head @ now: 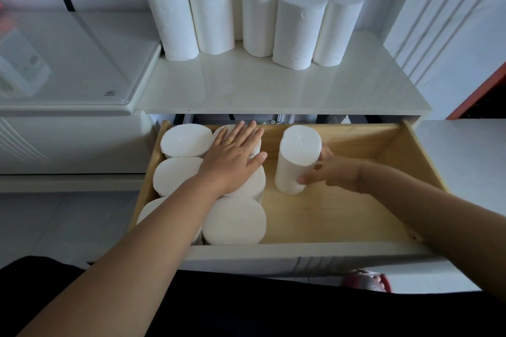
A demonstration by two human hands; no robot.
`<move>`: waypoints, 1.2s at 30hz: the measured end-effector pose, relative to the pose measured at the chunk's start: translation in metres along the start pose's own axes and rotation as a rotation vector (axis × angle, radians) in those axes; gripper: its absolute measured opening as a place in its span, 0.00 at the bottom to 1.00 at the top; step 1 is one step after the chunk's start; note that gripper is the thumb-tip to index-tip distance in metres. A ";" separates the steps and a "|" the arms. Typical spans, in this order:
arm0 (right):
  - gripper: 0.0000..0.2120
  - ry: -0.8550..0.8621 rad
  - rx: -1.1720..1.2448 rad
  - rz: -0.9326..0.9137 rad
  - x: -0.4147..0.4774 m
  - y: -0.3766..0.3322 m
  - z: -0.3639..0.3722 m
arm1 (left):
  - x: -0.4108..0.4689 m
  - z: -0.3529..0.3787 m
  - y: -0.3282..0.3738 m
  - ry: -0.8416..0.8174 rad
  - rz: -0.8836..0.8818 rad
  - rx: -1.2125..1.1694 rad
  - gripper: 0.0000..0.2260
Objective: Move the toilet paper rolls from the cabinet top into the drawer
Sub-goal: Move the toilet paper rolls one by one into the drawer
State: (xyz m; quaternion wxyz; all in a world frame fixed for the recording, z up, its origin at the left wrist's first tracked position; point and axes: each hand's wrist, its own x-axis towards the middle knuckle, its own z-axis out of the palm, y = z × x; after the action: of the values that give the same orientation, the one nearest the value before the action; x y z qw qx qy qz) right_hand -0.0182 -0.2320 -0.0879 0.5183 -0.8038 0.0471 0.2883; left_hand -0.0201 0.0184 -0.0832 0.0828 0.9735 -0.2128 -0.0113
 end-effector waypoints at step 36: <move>0.29 0.024 0.451 0.090 0.011 -0.028 0.026 | 0.001 -0.005 0.005 -0.048 0.037 -0.004 0.27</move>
State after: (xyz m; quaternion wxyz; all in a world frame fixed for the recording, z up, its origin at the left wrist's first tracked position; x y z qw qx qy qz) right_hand -0.0093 -0.1946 -0.0786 0.6710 -0.6680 0.1524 0.2834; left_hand -0.0211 0.0138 -0.0778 0.0796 0.9687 -0.2325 -0.0338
